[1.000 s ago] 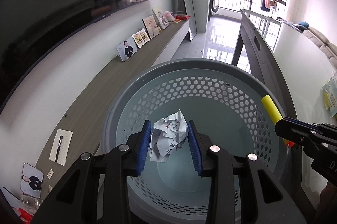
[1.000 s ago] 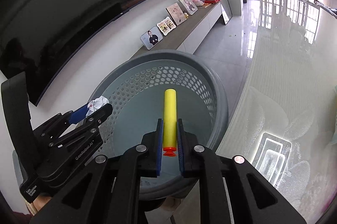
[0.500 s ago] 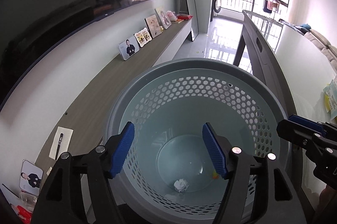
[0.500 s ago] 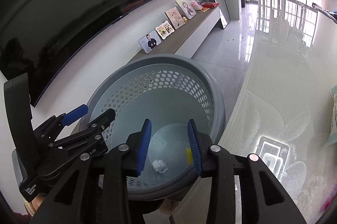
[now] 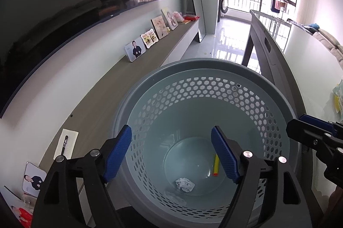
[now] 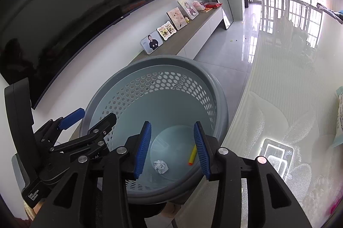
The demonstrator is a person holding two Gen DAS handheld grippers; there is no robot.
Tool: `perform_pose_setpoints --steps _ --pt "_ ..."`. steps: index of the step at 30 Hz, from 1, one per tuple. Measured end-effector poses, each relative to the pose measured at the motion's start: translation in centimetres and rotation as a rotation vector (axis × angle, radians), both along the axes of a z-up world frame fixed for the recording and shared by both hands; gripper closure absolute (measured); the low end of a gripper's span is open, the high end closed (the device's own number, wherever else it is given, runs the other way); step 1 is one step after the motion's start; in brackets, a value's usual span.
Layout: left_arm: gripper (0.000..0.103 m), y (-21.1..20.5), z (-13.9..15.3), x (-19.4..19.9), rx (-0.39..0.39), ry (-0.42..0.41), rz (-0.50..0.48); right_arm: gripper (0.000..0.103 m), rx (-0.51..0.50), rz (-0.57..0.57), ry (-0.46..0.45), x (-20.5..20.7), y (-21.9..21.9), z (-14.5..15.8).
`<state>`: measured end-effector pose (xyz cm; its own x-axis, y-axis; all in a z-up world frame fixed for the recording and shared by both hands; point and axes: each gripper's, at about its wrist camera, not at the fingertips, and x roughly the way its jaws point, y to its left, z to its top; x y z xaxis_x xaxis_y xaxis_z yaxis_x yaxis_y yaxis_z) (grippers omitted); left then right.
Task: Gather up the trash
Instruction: 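Open both tools to drop the paper and dart into the basket, then move both tools back over the table toward the plush and shuttlecock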
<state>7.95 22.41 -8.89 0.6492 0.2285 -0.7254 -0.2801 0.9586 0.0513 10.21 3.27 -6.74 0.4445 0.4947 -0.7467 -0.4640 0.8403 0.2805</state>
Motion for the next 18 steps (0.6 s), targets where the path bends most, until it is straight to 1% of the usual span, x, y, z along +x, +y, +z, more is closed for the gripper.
perform_pose_setpoints --steps 4,10,16,18 --pt "0.028 0.0 0.0 -0.1 0.005 0.000 0.001 0.063 0.009 -0.010 -0.012 0.0 -0.4 0.2" --pt "0.027 0.3 0.2 -0.1 -0.004 0.004 -0.002 0.063 0.054 -0.036 -0.018 -0.3 -1.5 0.6" --pt "0.027 -0.3 0.5 -0.2 0.016 0.003 -0.024 0.063 0.070 -0.076 -0.038 -1.4 -3.2 1.4" --pt "0.025 -0.5 0.6 -0.3 0.024 0.005 -0.025 0.063 0.075 -0.091 -0.043 -1.8 -3.8 1.7"
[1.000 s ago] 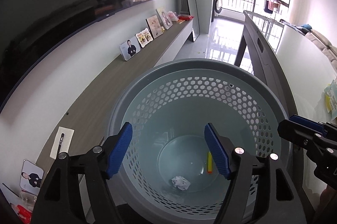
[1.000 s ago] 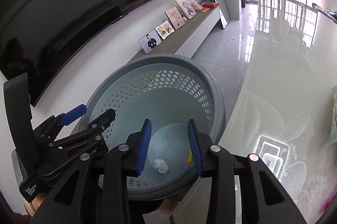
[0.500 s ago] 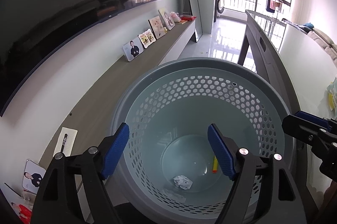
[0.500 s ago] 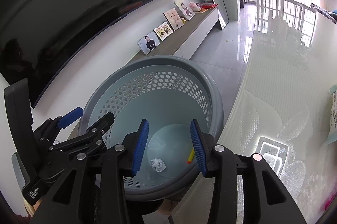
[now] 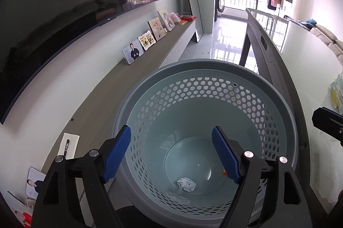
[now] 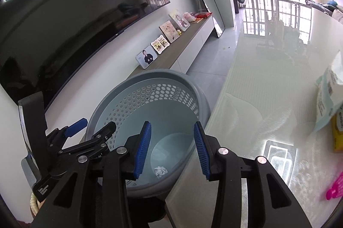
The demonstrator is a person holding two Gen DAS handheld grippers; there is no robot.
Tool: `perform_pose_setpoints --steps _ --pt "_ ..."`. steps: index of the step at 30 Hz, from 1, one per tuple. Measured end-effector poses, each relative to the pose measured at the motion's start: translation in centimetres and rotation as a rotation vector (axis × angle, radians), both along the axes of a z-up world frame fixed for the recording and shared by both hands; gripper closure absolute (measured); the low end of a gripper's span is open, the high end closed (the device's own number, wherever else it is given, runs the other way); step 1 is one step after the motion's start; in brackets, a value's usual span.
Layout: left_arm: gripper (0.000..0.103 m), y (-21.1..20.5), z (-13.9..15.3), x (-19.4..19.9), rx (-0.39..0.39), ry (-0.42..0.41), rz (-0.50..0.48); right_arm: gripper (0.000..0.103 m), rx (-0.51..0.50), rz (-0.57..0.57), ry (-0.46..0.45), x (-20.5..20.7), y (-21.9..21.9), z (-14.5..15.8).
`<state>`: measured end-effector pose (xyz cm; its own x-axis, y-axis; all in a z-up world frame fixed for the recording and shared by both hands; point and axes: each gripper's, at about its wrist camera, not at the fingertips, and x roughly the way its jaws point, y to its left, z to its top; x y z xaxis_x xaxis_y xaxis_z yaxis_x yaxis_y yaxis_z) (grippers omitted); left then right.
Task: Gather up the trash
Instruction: 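Move both tools back over the table toward the plush and shuttlecock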
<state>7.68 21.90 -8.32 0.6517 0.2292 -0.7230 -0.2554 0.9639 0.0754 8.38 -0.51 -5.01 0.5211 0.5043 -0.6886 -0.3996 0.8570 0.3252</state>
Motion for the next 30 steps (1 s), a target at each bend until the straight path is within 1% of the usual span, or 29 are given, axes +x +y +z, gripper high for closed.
perform_pose_setpoints --steps 4,7,12,15,17,21,30 --pt "0.024 -0.3 0.3 -0.4 0.001 -0.008 0.004 0.059 0.003 -0.024 -0.020 -1.2 -1.2 0.8" --pt "0.023 -0.7 0.7 -0.9 -0.012 -0.010 -0.004 0.059 0.001 -0.041 -0.032 -2.3 -2.4 1.3" --pt "0.021 -2.5 1.8 -1.5 -0.008 -0.026 -0.035 0.059 -0.003 -0.081 -0.045 -3.9 -4.8 2.0" --pt "0.019 -3.9 2.6 -1.9 -0.007 -0.044 -0.060 0.059 -0.011 -0.101 -0.056 -5.1 -6.0 2.6" --pt "0.019 -5.0 3.2 -2.1 -0.009 -0.053 -0.081 0.056 -0.017 -0.113 -0.068 -5.9 -7.0 2.9" --pt "0.015 -7.2 4.0 -2.6 -0.010 -0.071 -0.125 0.054 -0.037 -0.150 -0.099 -7.6 -9.1 3.5" --pt "0.012 -12.3 5.5 -3.4 -0.022 -0.095 -0.208 0.053 -0.059 -0.280 -0.120 -9.9 -15.6 4.4"
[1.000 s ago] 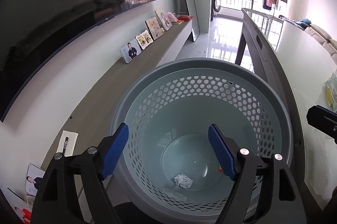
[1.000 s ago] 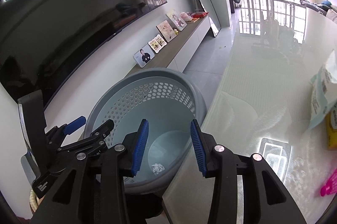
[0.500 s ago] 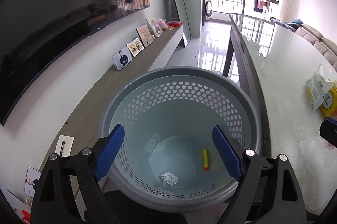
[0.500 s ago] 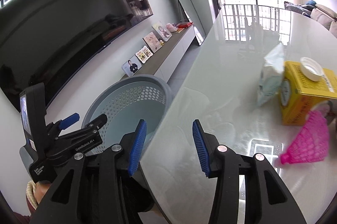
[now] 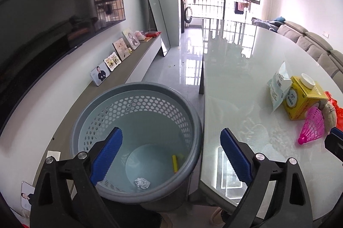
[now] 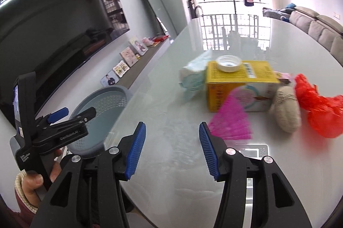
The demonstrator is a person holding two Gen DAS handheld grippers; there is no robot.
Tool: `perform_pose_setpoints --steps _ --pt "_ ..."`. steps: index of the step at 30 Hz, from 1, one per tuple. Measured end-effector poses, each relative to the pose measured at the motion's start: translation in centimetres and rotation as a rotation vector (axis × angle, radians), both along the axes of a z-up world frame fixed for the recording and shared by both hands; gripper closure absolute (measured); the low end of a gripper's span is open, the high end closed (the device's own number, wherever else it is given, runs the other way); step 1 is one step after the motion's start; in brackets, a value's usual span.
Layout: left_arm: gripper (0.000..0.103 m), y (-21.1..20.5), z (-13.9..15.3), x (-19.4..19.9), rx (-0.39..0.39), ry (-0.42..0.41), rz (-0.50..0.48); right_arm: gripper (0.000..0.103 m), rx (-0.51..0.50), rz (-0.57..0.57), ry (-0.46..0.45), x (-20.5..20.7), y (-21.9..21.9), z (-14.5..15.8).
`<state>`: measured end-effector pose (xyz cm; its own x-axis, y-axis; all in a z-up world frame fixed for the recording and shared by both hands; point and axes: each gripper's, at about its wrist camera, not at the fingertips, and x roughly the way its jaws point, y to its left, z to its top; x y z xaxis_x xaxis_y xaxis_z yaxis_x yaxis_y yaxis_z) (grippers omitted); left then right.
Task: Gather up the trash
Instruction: 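Move both tools back over the table toward the plush and shuttlecock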
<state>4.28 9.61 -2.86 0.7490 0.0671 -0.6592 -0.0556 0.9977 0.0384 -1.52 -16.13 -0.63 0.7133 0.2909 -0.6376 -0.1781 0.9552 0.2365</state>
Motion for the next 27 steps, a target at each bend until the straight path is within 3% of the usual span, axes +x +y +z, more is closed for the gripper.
perform_pose_setpoints --steps 17,27 --pt "0.012 -7.9 0.5 -0.6 0.003 0.003 -0.128 0.052 -0.016 -0.232 0.025 -2.3 -11.1 -1.9" --pt "0.012 -11.0 0.3 0.0 -0.005 0.023 -0.171 0.052 -0.019 -0.257 0.056 -0.8 -13.1 -3.5"
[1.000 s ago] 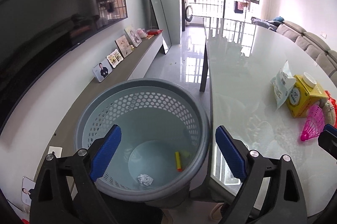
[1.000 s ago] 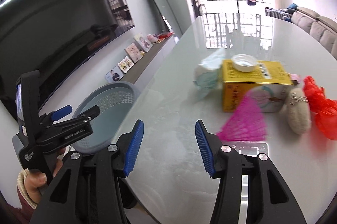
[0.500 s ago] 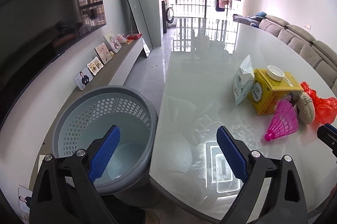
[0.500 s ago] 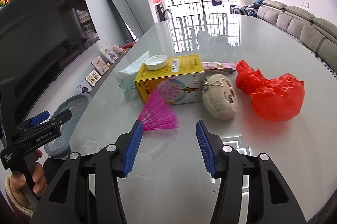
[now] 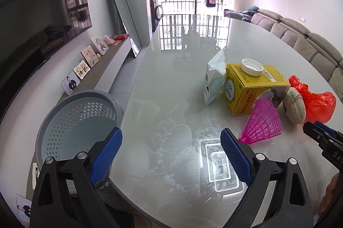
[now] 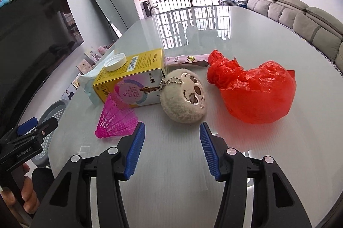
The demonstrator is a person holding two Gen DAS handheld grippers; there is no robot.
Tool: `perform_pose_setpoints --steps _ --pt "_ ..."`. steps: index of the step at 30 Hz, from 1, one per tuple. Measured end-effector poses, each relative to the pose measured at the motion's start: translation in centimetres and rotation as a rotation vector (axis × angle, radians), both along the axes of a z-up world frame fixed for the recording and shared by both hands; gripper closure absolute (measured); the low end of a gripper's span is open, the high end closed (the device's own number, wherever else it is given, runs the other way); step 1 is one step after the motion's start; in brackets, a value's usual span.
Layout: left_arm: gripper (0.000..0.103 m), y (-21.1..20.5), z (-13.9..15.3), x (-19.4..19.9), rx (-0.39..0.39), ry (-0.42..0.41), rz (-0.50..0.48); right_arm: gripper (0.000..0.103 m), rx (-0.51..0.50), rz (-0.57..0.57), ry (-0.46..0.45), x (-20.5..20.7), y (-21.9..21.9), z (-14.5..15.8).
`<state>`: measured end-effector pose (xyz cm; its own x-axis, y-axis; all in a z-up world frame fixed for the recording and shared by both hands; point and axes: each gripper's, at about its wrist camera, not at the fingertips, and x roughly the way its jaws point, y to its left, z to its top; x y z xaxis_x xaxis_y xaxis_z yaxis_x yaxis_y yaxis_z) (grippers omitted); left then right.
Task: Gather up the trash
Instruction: 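Move both tools back over the table toward the plush and shuttlecock, then grasp the beige plush with the right tool while the left tool grasps the pink shuttlecock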
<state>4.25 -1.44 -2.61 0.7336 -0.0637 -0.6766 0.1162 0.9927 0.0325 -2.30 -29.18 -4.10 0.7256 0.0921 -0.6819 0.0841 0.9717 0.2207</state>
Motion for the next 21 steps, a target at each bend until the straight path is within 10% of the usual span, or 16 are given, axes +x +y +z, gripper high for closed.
perform_pose_setpoints --steps 21 --pt "0.012 -1.5 -1.6 1.8 0.010 0.056 -0.057 0.047 -0.159 -0.033 0.054 6.6 1.4 -1.3"
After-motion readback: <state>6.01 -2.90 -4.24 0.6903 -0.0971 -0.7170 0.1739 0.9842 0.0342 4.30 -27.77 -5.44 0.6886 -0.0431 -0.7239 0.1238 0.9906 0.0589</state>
